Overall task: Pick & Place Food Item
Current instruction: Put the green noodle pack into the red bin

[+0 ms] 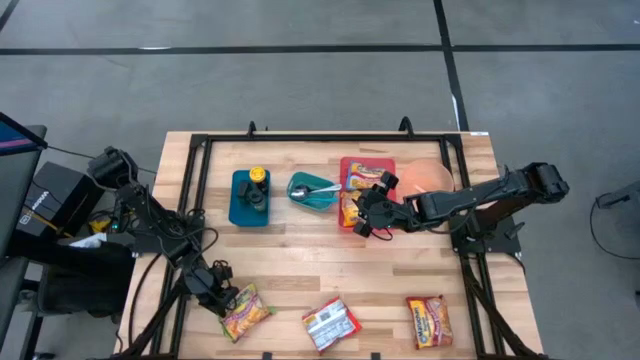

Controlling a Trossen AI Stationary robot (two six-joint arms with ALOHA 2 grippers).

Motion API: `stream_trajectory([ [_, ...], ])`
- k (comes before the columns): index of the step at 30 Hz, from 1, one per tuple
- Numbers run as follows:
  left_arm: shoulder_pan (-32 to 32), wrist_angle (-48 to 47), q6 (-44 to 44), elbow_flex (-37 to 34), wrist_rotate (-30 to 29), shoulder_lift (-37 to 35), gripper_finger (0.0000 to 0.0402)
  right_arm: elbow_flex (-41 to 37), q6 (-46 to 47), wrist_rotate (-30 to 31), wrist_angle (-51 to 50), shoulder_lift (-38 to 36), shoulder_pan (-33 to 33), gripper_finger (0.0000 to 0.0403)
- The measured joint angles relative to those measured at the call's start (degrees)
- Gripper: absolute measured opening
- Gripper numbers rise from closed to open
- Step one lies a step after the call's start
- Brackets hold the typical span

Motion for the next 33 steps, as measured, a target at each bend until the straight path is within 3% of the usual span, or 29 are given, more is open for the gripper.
stream_trajectory([
  [17,0.0,1.05,6.03,0.04,-0.91,-0.02,0.0001,0.0,0.01,0.0,0.01,0.0,-0.01,0.0132],
  [33,0.02,6.57,17.3,0.07,-13.61,-2.3,0.0,0.0,0.0,0.02,0.05,0.0,-0.02,0.0132],
])
